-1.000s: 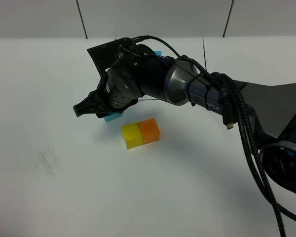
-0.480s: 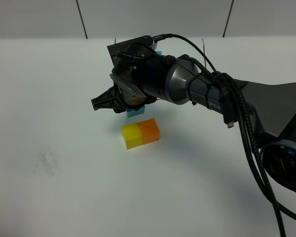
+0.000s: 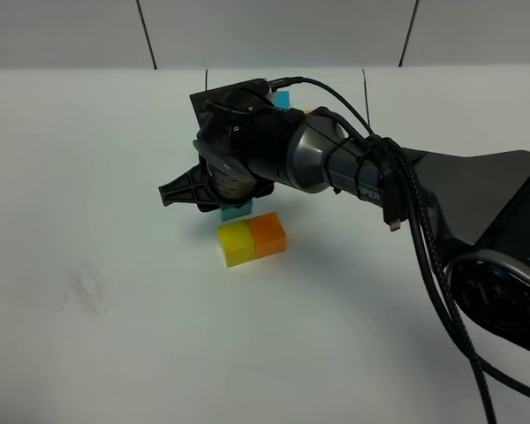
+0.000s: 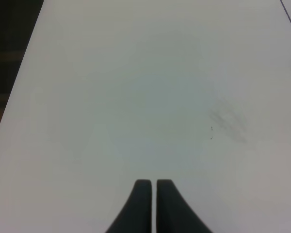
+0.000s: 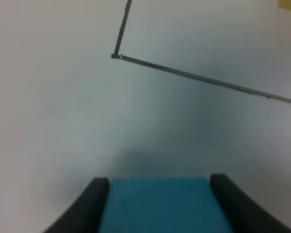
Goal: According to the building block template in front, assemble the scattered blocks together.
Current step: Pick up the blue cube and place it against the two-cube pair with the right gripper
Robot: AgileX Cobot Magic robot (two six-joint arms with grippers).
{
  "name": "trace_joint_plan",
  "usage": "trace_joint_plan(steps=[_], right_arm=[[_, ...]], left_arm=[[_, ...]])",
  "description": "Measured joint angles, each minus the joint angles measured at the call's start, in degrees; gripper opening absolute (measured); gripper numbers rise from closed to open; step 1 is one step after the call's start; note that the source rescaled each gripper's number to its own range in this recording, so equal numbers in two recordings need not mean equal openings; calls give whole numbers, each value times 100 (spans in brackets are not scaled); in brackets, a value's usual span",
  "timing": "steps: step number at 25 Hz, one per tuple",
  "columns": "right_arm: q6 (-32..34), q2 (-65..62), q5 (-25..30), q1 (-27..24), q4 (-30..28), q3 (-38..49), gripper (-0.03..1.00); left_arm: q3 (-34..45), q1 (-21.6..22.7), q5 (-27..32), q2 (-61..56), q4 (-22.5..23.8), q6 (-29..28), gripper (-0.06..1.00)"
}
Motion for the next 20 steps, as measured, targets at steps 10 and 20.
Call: trace_joint_plan(steps=[10,20], right_arm=[[-290,507,738,0,64,-1089,50],[-304,542,778,0,219,-1126,50]], left_arm=[[0,0,0,0,0,0,0],[0,0,0,0,0,0,0]])
